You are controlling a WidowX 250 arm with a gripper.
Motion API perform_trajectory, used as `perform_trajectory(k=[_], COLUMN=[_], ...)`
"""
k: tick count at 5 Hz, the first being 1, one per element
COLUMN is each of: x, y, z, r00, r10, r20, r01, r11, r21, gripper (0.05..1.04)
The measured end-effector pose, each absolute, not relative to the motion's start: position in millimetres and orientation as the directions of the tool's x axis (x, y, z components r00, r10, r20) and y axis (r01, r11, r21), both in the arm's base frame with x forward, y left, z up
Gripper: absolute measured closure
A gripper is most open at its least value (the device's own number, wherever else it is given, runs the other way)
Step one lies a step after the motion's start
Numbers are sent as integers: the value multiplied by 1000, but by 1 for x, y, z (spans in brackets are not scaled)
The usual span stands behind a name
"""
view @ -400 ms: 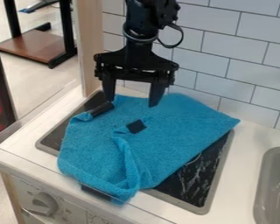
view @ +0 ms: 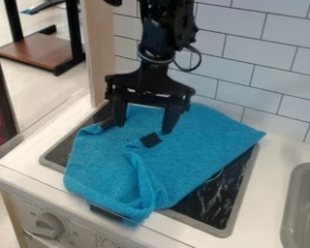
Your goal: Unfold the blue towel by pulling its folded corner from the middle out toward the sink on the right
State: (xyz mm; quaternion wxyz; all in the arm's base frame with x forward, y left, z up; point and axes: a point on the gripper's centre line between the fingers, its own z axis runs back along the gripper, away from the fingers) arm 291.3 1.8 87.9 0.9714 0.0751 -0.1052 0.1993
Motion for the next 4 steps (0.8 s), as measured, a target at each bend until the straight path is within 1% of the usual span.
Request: perform_trajectory(k=[2,3,4], x=[305,313,319], y=[33,38,40], z=[67,60,44], r00=[886,892,905], r10=[432,426,411], r20=[170,154,105], r01=[-450,-441,-416], r11=[889,894,909], r21=[83,80,24], gripper=[84,84,84])
